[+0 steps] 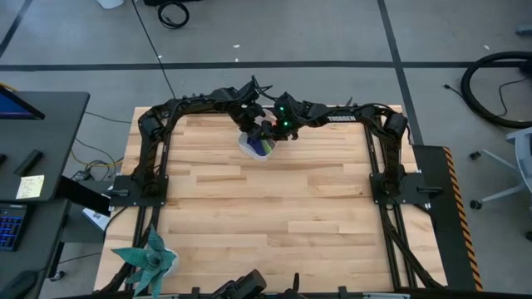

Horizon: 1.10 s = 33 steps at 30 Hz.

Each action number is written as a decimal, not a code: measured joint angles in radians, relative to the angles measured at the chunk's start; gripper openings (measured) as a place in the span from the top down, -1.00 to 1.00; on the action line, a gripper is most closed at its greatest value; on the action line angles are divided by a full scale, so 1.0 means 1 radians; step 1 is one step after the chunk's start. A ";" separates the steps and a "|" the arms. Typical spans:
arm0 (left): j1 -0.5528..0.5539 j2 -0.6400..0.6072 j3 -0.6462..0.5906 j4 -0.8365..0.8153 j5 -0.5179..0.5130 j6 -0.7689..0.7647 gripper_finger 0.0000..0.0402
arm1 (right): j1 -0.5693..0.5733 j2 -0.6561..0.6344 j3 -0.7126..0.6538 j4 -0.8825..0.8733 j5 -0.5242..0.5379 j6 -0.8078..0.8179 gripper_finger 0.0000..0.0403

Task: Nest measuring cups in basket
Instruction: Remove the stacked measuring cups from the white bin

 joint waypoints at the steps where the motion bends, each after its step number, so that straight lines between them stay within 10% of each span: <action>1: -0.001 0.000 0.000 0.001 0.000 0.000 0.42 | 0.000 0.000 0.000 0.001 0.001 -0.012 0.02; 33: -0.011 -0.001 0.001 -0.176 -0.122 -0.008 0.42 | 0.000 0.001 0.000 0.014 0.057 -0.084 0.02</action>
